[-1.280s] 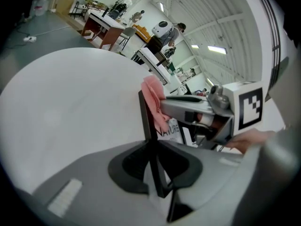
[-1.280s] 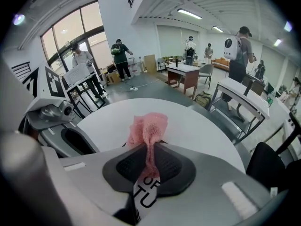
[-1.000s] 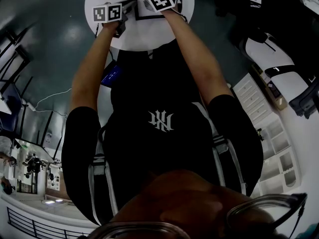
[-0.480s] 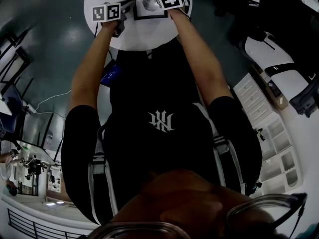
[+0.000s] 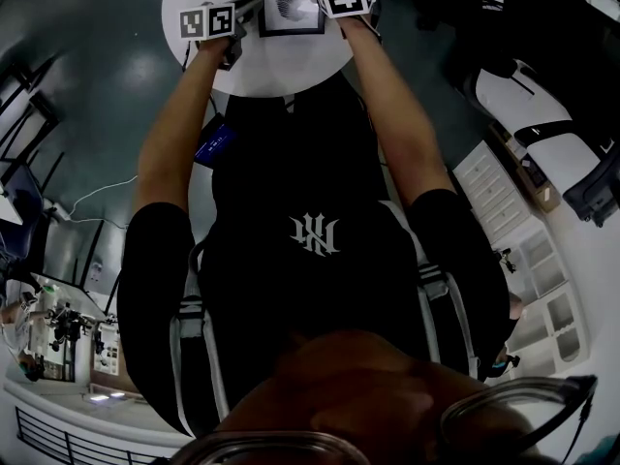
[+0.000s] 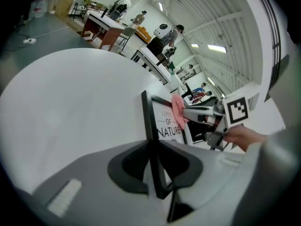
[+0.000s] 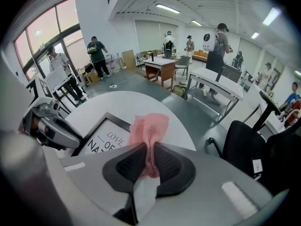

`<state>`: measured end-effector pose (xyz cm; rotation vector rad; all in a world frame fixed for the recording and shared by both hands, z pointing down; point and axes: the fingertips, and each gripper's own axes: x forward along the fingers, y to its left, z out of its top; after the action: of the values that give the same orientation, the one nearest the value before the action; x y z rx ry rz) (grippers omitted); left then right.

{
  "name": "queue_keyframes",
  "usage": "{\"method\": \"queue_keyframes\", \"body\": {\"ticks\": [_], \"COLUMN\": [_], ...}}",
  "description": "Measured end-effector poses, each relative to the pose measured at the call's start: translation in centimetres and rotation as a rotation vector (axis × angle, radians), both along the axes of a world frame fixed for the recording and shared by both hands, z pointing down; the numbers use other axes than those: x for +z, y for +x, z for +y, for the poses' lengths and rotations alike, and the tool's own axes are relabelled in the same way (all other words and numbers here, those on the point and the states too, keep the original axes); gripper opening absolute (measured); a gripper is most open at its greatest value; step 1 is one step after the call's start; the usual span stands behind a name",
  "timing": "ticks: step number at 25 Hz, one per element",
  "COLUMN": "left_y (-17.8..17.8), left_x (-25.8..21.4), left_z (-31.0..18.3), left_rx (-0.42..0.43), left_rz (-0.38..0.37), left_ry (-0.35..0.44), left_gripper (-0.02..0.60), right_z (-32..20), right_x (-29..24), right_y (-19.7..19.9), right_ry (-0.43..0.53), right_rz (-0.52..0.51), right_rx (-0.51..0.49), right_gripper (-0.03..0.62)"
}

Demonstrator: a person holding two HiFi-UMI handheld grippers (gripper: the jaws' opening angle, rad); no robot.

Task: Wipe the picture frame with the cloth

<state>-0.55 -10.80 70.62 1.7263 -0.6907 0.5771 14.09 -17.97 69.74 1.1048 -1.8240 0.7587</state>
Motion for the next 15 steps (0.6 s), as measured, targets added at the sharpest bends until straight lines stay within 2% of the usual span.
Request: {"method": "queue_keyframes", "body": {"ticks": [5,8,11,15], "left_y": [0.2,0.1,-0.1,0.2], "left_x": [0.1,0.2,0.1,0.0], "left_z": [0.1,0.1,0.1,0.0], "left_rx": [-0.001,-0.002,-0.006,-0.014], "left_rz": [-0.002,0.000,0.003,0.011], "left_ry": [-0.002,-0.002,-0.003,-0.008], "left_gripper": [0.064,0.064,0.063,0.063], "right_z": [0.5,0.7,0.8,0.4], "right_x": [0.2,-0.7,-2.9,-5.4], "right_y": [2.0,1.9,-0.3,-4.7], "right_ry": [-0.028,-0.009,0.040,0.079], "right_rz": [-0.011,-0.020,-0.073,-0.204], "right_rx": [0.065,0.062,0.030,0.002], "right_gripper": [0.049,0.049,0.048,0.048]}}
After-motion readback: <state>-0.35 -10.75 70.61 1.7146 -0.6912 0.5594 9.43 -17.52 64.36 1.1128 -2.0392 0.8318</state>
